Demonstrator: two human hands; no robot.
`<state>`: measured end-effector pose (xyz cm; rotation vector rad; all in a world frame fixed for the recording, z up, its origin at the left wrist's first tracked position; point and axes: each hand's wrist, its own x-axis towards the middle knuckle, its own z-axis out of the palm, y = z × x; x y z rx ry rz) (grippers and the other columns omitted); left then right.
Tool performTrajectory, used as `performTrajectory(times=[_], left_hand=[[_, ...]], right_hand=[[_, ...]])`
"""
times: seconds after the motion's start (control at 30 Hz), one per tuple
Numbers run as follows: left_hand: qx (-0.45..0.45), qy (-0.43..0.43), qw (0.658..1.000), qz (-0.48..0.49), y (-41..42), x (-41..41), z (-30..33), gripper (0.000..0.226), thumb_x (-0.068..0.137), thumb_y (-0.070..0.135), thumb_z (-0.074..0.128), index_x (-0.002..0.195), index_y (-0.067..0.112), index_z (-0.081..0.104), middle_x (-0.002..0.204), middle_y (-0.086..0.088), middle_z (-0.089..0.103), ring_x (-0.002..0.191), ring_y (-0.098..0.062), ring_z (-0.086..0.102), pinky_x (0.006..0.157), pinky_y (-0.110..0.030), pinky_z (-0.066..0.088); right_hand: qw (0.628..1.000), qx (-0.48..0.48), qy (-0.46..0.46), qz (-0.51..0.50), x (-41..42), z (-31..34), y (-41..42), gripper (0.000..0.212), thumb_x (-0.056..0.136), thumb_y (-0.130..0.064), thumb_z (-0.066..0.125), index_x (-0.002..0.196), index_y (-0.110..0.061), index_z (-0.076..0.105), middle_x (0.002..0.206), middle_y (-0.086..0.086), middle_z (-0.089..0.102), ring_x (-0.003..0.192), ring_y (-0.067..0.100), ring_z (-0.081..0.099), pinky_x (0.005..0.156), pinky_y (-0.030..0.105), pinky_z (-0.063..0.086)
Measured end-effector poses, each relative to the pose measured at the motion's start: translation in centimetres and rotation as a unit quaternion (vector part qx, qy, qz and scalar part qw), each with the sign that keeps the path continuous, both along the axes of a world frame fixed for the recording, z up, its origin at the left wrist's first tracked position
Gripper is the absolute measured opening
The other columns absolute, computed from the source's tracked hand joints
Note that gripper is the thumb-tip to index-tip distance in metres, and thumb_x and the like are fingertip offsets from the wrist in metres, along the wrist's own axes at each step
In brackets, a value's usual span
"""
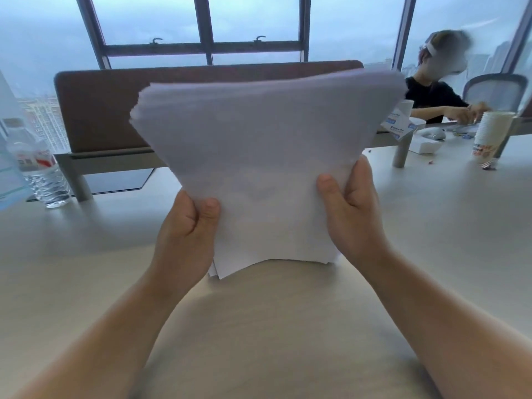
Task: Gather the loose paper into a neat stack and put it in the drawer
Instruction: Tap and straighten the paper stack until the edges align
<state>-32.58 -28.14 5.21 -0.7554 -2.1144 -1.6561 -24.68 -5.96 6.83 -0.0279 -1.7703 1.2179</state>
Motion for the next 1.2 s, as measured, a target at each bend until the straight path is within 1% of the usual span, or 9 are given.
performTrajectory(times=[0.13,0.23,0.3,0.4,0.57,0.7,0.87,1.03,1.2], left_hand=[[0.009,0.070,0.997,0.045,-0.3,0.0,0.4,0.014,0.108,0.033,0.049,0.104,0.033,0.063,0.093,0.027,0.068,0.084,0.010,0.058,0.075,-0.012,0.044],[0.044,0.107,0.992,0.040,-0.5,0.2,1.0,0.019,0.105,0.037,0.059,0.102,0.026,0.074,0.097,0.014,0.071,0.092,-0.001,0.061,0.083,-0.023,0.048],[0.065,0.070,0.994,0.055,-0.5,0.4,1.4,0.027,0.098,0.044,0.060,0.082,0.023,0.065,0.076,0.015,0.062,0.073,-0.007,0.054,0.070,-0.032,0.046],[0.072,0.016,0.996,0.040,-0.7,0.5,1.4,0.019,0.098,0.037,0.059,0.084,0.024,0.059,0.070,0.017,0.060,0.062,-0.006,0.051,0.064,-0.034,0.046],[0.074,0.005,0.997,-0.029,0.0,1.5,1.4,0.018,0.093,0.041,0.062,0.095,0.058,0.066,0.095,0.025,0.074,0.085,0.000,0.070,0.078,-0.037,0.058],[0.036,-0.002,0.996,-0.085,0.4,1.8,0.5,0.030,0.087,0.061,0.056,0.115,0.051,0.062,0.112,0.016,0.074,0.110,-0.014,0.070,0.098,-0.051,0.056],[0.156,-0.057,0.980,-0.106,0.0,0.8,0.8,0.032,0.083,0.053,0.070,0.111,0.038,0.070,0.113,0.008,0.077,0.107,-0.017,0.072,0.095,-0.044,0.057],[0.008,-0.016,1.000,-0.006,-0.9,0.1,0.6,0.015,0.099,0.047,0.065,0.096,0.036,0.074,0.091,0.025,0.077,0.084,0.004,0.072,0.076,-0.028,0.056],[0.113,-0.041,0.992,0.033,-0.5,-0.1,0.9,0.017,0.105,0.028,0.060,0.093,0.031,0.071,0.084,0.027,0.075,0.075,0.007,0.069,0.067,-0.013,0.053]], right_hand=[[0.999,0.004,0.051,0.010,0.1,0.2,-0.4,0.030,0.096,-0.020,0.058,0.117,-0.041,0.053,0.111,-0.030,0.065,0.108,-0.003,0.060,0.093,0.024,0.047],[0.996,0.059,0.070,0.000,0.0,-0.1,-0.3,0.012,0.099,-0.010,0.061,0.105,-0.014,0.071,0.096,-0.001,0.074,0.099,0.007,0.065,0.084,0.038,0.054],[0.997,0.055,0.060,-0.012,0.2,0.1,-0.4,0.012,0.098,-0.012,0.062,0.093,-0.023,0.065,0.082,-0.015,0.066,0.084,-0.002,0.059,0.074,0.029,0.049],[0.999,0.023,0.029,0.003,0.4,0.7,-0.5,0.024,0.095,-0.023,0.058,0.109,-0.041,0.052,0.102,-0.026,0.066,0.098,-0.005,0.063,0.087,0.024,0.050],[0.999,-0.009,0.008,0.046,0.3,0.2,-0.7,0.024,0.094,-0.020,0.054,0.114,-0.031,0.055,0.104,-0.021,0.066,0.099,0.011,0.065,0.087,0.043,0.056],[0.994,0.015,0.050,0.092,0.5,0.0,-1.5,0.024,0.096,-0.022,0.049,0.117,-0.034,0.053,0.110,0.006,0.061,0.101,0.038,0.058,0.087,0.062,0.052],[0.997,-0.022,0.014,0.066,-0.1,0.1,-0.5,0.031,0.094,-0.027,0.053,0.123,-0.039,0.048,0.107,-0.028,0.061,0.101,0.008,0.062,0.094,0.051,0.055],[0.992,-0.015,-0.117,0.047,-1.1,-1.3,-0.2,0.046,0.079,-0.022,0.069,0.118,-0.037,0.049,0.111,-0.015,0.061,0.104,0.010,0.064,0.092,0.051,0.056],[0.980,-0.091,-0.096,0.145,-1.3,-1.2,0.9,0.045,0.075,-0.019,0.077,0.114,-0.035,0.060,0.111,0.003,0.075,0.101,0.028,0.073,0.084,0.050,0.061]])
